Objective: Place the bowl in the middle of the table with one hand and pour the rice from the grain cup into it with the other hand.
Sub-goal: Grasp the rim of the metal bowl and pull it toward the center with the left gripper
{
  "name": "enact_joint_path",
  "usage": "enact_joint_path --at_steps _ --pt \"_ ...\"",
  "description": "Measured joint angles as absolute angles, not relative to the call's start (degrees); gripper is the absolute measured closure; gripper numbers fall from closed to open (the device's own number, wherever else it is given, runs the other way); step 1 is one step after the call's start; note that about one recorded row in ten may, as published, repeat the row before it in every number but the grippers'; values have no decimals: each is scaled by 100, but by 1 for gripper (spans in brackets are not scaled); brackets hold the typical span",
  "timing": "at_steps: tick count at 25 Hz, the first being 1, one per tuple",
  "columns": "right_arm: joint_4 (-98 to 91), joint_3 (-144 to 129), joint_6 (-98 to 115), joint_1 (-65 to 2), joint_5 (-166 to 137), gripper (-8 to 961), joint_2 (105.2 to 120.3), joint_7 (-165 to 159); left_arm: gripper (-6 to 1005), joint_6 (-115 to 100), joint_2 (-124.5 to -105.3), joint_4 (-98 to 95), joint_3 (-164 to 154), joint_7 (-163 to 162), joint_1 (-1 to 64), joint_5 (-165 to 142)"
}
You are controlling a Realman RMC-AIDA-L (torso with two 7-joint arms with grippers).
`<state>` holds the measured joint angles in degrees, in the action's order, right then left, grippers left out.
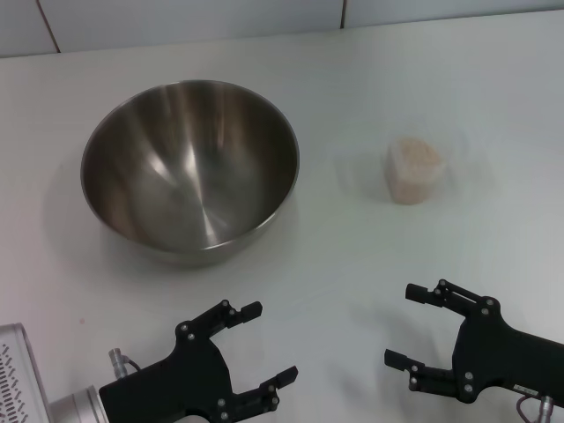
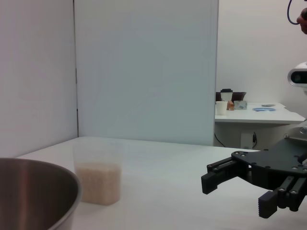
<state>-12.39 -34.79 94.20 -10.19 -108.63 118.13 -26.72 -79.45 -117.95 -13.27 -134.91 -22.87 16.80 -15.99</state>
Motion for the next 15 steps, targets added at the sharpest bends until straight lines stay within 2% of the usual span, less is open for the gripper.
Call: enact_joint_path --at_steps 11,13,15 --pt "-1239 -3462 9420 -1011 -10862 123 11813 -2671 179 -8334 -11780 -1343 -13253 -2308 1630 -1556" --pt "-1239 -3468 9420 -1012 -10862 123 11813 -2672 181 -8872 -11751 -1347 -12787 -2403 1554 -1539" --pt "-1239 -3476 9420 -1015 -10862 123 11812 -2679 182 -9382 -11628 -1403 -12110 -2974 1525 -1580"
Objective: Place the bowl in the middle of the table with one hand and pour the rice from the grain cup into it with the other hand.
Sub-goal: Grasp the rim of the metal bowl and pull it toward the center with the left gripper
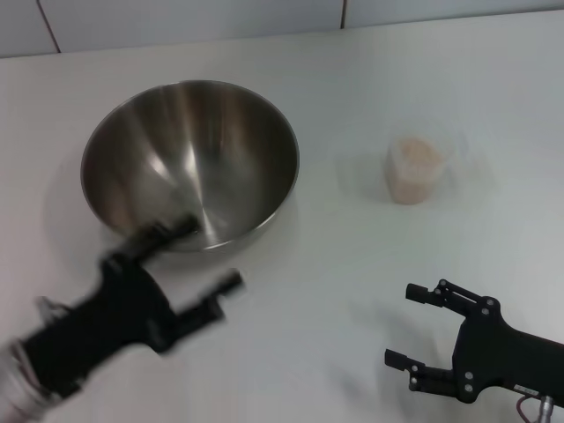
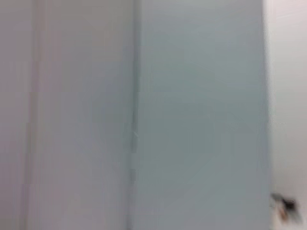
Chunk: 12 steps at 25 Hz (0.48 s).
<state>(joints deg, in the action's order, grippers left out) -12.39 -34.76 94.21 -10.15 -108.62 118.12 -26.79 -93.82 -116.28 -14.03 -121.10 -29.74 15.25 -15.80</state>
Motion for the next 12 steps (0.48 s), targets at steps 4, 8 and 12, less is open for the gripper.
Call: enact_joint_path --at_steps 4,8,12 --pt "-1243 -3462 9421 -1011 -10862 123 11813 -2682 184 -9337 -11309 -1605 -11257 -4477 1654 -1606" --pt "-1246 -3463 9429 -1004 -10862 123 11811 -2686 188 -7177 -10861 -3133 -10158 -6183 1475 -2689" --pt "-1248 -3463 9463 -1003 -10863 123 11800 -2699 202 -5068 -10832 -4942 -9781 -7570 1150 -4446"
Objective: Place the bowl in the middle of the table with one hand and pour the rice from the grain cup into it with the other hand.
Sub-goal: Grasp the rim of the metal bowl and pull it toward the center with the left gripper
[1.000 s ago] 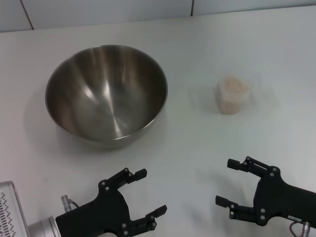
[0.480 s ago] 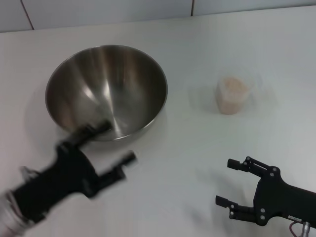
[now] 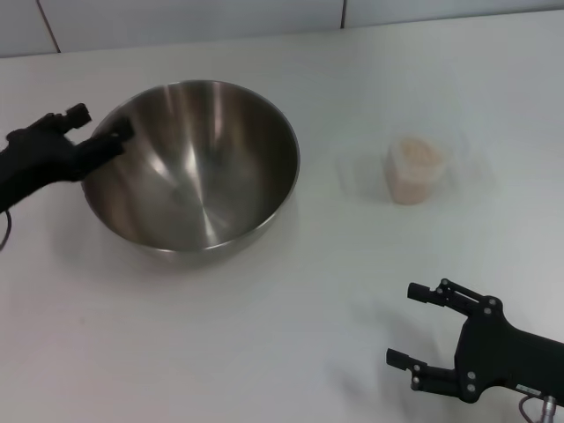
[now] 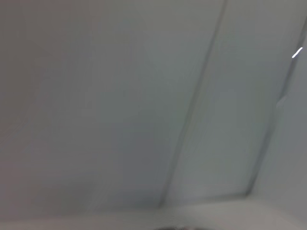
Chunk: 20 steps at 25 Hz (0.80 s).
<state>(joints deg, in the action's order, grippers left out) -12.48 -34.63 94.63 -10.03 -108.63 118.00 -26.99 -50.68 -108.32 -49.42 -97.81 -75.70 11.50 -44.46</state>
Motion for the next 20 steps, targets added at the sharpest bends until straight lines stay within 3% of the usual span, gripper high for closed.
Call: enact_joint_path --at_steps 5,11,12,13,15,20 --pt "-1257 -3453 9489 -1011 -10856 123 11795 -2706 203 -3354 -11045 -6378 -9099 -10148 1195 -7580" --pt "-1257 -3453 9481 -1005 -10856 122 11794 -2704 200 -4086 -11493 -6595 -8215 -11890 1590 -10434" --pt "-1257 -3453 9473 -1004 -10856 122 11794 -2701 200 -4086 -11493 -6595 -8215 -11890 1590 -10434" --pt "-1257 -3454 9466 -1003 -10856 122 11794 -2695 199 -4488 -11666 -6717 -7930 -12168 1685 -11058" --pt "-1257 -3454 9456 -1002 -10856 122 11794 -2684 199 -4901 -11818 -6881 -7660 -12383 1765 -11645" --pt "-1269 -3454 9443 -995 -10856 122 11798 -2670 202 -5138 -11816 -6911 -7684 -12929 1946 -12214"
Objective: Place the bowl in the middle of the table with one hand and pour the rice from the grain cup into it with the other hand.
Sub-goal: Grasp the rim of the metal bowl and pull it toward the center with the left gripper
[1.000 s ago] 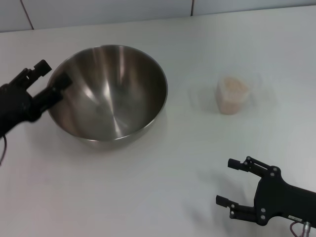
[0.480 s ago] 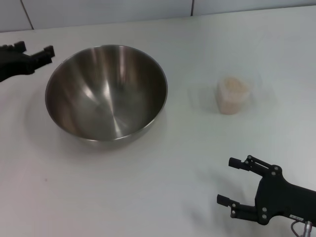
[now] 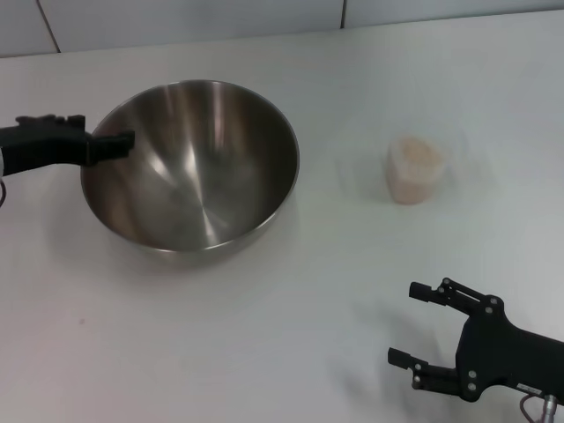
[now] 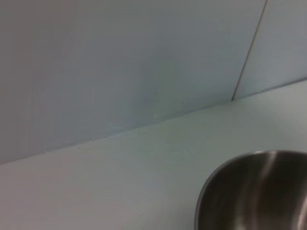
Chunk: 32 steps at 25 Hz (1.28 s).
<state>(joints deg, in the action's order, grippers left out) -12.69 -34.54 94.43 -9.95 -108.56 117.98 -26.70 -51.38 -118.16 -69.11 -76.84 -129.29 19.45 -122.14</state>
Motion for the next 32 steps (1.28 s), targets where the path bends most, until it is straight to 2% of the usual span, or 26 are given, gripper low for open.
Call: enact_joint_path --at_steps 12,19,29,32 --pt "-1301 -3454 9425 -993 -10863 122 11822 -2665 207 -5619 -11831 -6732 -7695 -13510 2377 -13134" --pt "-1301 -3454 9392 -1002 -10863 122 11821 -2663 280 -5858 -11810 -6540 -7535 -13513 2575 -13229" --pt "-1301 -3454 9385 -1002 -10863 122 11821 -2663 490 -6037 -11807 -6517 -7482 -13520 2704 -13241" --pt "-1301 -3454 9385 -1002 -10863 123 11821 -2663 635 -6125 -11810 -6505 -7388 -13526 2749 -13241"
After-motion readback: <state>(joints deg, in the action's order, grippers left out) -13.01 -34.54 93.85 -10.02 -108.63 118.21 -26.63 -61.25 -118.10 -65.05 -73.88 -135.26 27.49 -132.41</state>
